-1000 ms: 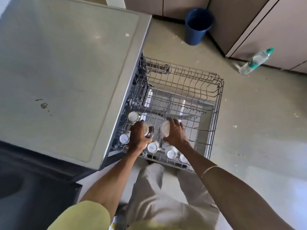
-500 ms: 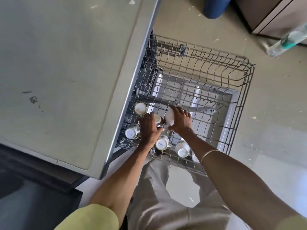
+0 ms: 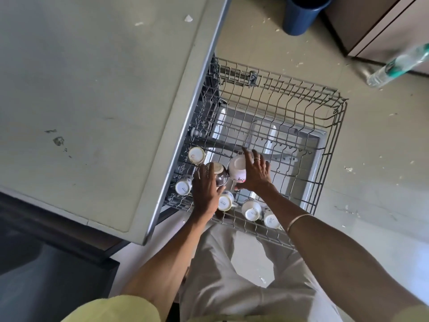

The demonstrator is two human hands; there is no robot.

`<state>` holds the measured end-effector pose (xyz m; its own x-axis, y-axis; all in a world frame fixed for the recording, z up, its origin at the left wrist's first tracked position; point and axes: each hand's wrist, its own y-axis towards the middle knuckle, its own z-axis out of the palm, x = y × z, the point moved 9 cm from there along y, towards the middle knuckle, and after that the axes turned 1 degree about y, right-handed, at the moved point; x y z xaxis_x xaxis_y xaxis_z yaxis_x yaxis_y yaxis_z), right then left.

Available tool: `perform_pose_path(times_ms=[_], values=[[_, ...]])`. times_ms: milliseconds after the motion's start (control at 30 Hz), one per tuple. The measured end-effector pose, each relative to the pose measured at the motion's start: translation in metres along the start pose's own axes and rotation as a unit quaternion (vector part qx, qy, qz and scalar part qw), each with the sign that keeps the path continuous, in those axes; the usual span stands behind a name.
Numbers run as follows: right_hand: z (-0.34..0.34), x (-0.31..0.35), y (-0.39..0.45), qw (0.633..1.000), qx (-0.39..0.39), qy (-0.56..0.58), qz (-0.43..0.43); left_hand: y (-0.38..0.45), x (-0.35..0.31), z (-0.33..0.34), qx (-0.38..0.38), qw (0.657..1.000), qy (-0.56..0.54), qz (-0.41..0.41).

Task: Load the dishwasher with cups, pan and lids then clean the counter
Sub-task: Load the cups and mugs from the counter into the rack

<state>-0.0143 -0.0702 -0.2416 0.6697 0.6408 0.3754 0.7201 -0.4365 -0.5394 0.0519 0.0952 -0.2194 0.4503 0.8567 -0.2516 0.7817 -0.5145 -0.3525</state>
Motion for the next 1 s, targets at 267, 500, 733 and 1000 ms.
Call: perform_pose_path(times_ms=[267, 500, 733, 1000], values=[[-0.075, 0.004, -0.06, 0.999, -0.037, 0.008, 0.007, -0.054, -0.023, -0.058, -0.029, 0.999, -0.022, 0.033], [-0.125, 0.049, -0.115, 0.995, -0.091, 0.01, -0.046, -0.11, -0.041, -0.117, -0.115, 0.99, -0.06, 0.045], [-0.144, 0.115, -0.173, 0.991, -0.066, 0.041, -0.107, -0.178, -0.034, -0.176, -0.209, 0.973, -0.1, 0.011], [-0.125, 0.232, -0.223, 0.968, -0.059, 0.044, -0.239, -0.252, 0.059, -0.224, -0.299, 0.94, -0.138, -0.087]])
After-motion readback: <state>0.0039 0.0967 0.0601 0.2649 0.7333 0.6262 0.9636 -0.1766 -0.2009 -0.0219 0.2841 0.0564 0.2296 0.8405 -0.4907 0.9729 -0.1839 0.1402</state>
